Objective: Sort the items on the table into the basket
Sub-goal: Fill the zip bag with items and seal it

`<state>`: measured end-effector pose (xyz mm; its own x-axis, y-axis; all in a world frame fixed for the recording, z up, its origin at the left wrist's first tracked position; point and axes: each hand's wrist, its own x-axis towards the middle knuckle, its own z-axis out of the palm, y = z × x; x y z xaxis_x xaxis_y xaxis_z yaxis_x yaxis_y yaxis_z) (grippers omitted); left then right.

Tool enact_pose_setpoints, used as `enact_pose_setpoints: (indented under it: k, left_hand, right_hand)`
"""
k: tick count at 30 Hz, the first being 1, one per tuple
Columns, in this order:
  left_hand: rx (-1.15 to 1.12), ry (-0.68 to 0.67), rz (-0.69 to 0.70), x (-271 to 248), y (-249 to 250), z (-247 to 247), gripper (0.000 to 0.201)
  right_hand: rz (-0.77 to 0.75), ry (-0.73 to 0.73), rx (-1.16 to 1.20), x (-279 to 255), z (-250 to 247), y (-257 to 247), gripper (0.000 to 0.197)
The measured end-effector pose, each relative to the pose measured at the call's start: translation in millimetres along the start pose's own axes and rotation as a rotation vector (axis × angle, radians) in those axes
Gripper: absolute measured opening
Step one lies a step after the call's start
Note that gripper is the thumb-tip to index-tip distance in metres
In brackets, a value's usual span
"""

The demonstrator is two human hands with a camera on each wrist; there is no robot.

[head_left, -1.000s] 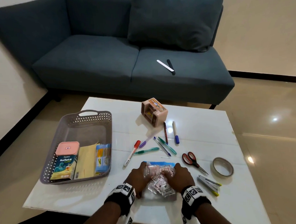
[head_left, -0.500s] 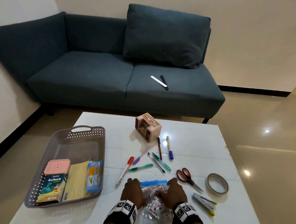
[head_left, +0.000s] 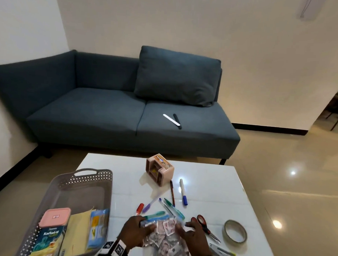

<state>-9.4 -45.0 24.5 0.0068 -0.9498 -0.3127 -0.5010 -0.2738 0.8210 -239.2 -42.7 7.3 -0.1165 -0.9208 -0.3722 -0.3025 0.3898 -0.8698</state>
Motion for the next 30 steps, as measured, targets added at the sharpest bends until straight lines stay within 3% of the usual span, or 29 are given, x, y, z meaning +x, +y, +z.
enact_pose_setpoints:
  k: [2,4,6,8,10,12,16,18,20,23,27,30]
  left_hand:
    - [-0.118,0.029,0.003,-7,11,-14,0.022]
    - [-0.209,0.065,-0.005,-13,21,-30,0.036]
    - [-0.265,0.099,-0.008,-21,28,-49,0.039]
    - [-0.336,0.124,-0.011,-24,34,-68,0.042]
    - [-0.389,0.129,-0.016,-26,42,-92,0.041]
    - [-0.445,0.113,-0.014,-30,51,-119,0.029]
    - [-0.485,0.177,-0.032,-23,26,-187,0.033]
    - [-0.519,0.230,-0.054,-9,3,-215,0.022]
    - [-0.546,0.308,-0.077,11,-19,-241,0.016]
    - [-0.491,0.337,-0.162,45,-49,-272,0.048]
    - [-0.403,0.216,-0.288,83,-94,-295,0.064]
    - [-0.045,0.134,-0.269,107,-120,-297,0.071]
  right_hand:
    - [0.009,-0.137,0.086,-2,-5,-14,0.073]
    - [0.014,-0.266,0.138,-6,-5,-29,0.055]
    - [-0.039,-0.247,0.161,-10,3,-46,0.047]
    - [-0.115,-0.216,0.162,-13,12,-64,0.064]
    - [-0.209,-0.178,0.196,-16,27,-85,0.053]
    - [-0.305,-0.172,0.203,-22,44,-111,0.049]
    - [-0.523,-0.271,0.054,-18,103,-153,0.042]
    - [-0.532,-0.387,-0.034,-10,132,-165,0.041]
    - [-0.515,-0.459,-0.080,4,162,-175,0.053]
    - [-0.460,-0.415,-0.116,26,209,-186,0.060]
    - [-0.414,-0.296,-0.345,59,266,-196,0.057]
    - [-0.487,-0.361,-0.641,73,298,-202,0.044]
